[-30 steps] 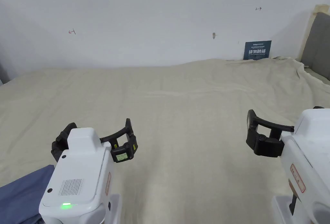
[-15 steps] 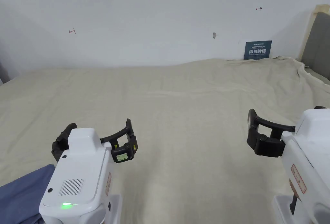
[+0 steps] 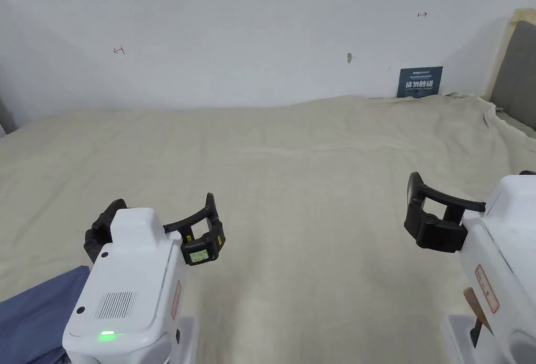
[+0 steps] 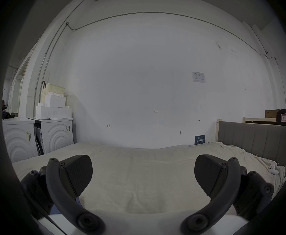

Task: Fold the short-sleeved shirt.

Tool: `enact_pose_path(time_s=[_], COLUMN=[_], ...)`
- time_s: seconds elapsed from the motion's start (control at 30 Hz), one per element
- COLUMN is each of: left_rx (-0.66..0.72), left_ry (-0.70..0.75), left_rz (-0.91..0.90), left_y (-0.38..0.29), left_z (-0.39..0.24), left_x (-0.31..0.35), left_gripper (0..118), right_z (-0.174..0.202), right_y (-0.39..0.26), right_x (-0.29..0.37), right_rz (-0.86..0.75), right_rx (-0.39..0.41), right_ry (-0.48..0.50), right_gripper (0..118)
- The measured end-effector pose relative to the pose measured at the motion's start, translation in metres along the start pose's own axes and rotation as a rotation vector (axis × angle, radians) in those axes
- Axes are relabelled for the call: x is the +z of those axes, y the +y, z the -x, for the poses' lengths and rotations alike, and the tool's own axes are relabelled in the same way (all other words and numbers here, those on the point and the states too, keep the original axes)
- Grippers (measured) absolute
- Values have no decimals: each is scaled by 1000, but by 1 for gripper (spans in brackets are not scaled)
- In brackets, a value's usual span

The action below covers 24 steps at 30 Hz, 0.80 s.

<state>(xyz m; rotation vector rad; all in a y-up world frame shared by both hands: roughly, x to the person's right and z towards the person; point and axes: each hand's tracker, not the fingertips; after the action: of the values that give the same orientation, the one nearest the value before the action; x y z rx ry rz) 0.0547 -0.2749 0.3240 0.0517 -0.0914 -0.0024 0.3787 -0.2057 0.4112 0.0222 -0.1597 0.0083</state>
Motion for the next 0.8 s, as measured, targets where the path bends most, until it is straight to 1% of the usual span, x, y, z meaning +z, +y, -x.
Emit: enact_pose_path(time_s=[0.13, 0.2, 0.27, 0.3, 0.37, 0.43, 0.47, 0.53, 0.57, 0.63, 0.73, 0.8], left_rx=[-4, -3, -1, -1, 1, 2, 3, 3, 3, 1, -1, 1], left_ry=[-1, -3, -4, -4, -3, -2, -1, -1, -2, -3, -4, -4], left_rz=[0, 0, -1, -3, -4, -5, -7, -8, -8, -9, -8, -8], left_y=[-1, 0, 0, 0, 1, 2, 2, 2, 2, 2, 2, 2], left_z=[0, 1, 1, 2, 2, 3, 3, 3, 3, 3, 3, 3], left_x=[1, 1, 2, 2, 3, 4, 4, 4, 4, 4, 5, 5], left_gripper=[118, 118, 118, 118, 118, 118, 118, 118, 118, 118, 118, 118], right_z=[6, 5, 8, 8, 8, 11, 11, 10, -2, -7, -4, -4], right_y=[7, 10, 15, 17, 23, 29, 32, 35, 11, -3, -14, -19], right_x=[2, 2, 2, 2, -1, -5, -8, -14, -35, -48, -52, -51], right_rz=[11, 45, 119, 156, 283, 435, 515, 640, 687, 740, 731, 683], right_rx=[-8, -36, -73, -100, -164, -189, -196, -190, -180, -167, -161, -155], right_ry=[-10, -12, -50, -67, -114, -184, -201, -186, -171, -154, -150, -130], right_gripper=[117, 117, 117, 117, 117, 117, 117, 117, 117, 117, 117, 117])
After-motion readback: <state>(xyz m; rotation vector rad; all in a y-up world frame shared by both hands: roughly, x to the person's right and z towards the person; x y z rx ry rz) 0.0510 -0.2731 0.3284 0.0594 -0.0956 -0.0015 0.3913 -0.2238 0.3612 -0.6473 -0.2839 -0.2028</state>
